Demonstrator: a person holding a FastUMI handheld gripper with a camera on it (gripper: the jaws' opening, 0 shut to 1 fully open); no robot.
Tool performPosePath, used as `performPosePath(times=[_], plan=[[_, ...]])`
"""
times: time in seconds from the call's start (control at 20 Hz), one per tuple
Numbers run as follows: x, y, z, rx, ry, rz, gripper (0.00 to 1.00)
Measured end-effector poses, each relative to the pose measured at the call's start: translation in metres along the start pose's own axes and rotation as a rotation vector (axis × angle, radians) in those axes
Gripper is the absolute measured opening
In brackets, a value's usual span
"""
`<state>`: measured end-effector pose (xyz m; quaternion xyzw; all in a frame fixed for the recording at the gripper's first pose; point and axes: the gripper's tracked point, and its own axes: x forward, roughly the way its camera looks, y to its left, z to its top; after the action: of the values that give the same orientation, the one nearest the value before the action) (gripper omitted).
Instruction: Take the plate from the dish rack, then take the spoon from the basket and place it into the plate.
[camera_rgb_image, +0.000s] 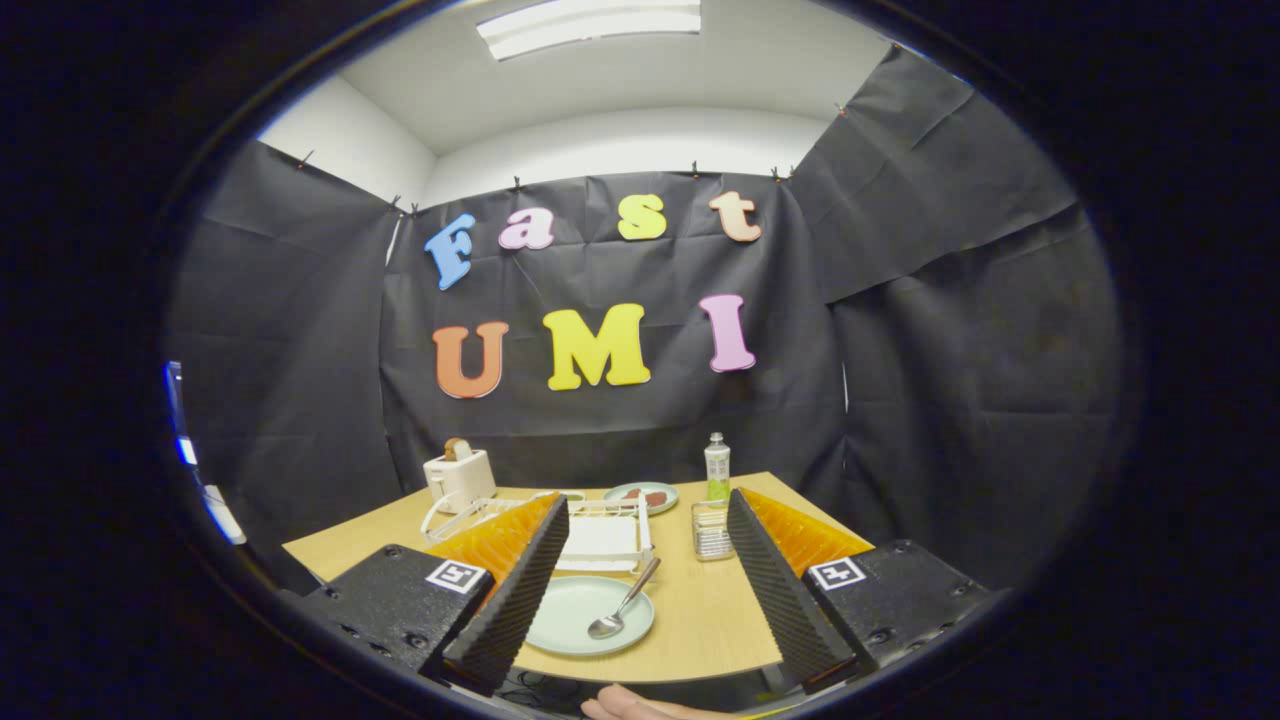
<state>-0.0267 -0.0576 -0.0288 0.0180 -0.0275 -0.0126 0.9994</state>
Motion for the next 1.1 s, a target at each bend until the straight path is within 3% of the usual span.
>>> performPosePath(times=[1.1], plan=[[0.009,0.000,-0.017,0.002,0.036,0.025,1.00]])
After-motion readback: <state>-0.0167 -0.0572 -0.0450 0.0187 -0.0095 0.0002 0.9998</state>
